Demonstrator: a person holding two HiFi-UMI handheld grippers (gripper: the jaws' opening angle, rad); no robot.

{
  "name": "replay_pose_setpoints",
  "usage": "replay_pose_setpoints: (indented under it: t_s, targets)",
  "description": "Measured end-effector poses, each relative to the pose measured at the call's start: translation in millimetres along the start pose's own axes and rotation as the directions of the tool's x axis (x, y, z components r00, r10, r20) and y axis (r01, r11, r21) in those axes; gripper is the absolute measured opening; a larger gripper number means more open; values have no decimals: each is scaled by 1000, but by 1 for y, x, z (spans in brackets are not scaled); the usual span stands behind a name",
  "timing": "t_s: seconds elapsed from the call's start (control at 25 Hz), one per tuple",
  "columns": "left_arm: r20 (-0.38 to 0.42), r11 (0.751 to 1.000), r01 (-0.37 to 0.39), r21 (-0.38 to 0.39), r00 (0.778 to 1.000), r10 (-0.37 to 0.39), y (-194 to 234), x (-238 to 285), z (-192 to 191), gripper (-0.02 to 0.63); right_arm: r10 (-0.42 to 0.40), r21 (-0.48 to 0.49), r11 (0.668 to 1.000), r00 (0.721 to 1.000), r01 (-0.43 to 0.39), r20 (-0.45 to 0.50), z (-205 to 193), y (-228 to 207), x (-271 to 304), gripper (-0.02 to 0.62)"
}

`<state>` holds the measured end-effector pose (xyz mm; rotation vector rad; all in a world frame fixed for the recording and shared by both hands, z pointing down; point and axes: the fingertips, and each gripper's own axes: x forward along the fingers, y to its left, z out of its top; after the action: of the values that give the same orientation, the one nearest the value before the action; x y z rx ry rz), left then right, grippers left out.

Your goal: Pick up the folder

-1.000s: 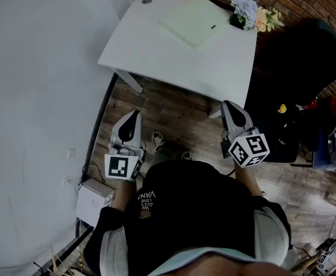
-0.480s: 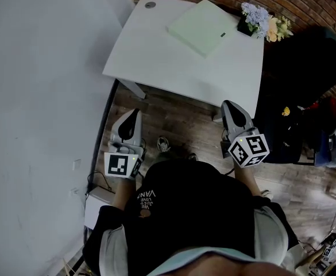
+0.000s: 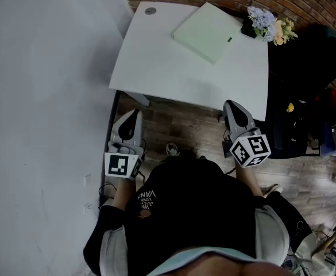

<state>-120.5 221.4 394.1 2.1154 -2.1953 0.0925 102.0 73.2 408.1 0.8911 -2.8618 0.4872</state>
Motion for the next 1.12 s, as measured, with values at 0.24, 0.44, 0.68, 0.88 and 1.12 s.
replay_pose_setpoints:
  t_s: [0.24,0.44,0.68,0.88,1.12]
  targets:
    - [-5,998,55,7,998,-55,33,7,-2,0,-62,10,998,998,62,8,-3,13,17,-2]
    - [2,996,89,7,996,-89,46,23,-4,0,-104,22,994,995,104,7,-4,13,21,-2]
    - [-10,990,141,21,990,-141,45,53,-6,0,-151,31,988,988,151,20,-2,-2,24,-2]
    - [7,981,192,32,981,-192,35,82,-5,0,-186,49,982,982,184,28,-1,-24,28,-2]
    - [-23,977,213,26,977,-213,33,120,2,0,-194,74,979,981,191,28,9,-44,45,-2]
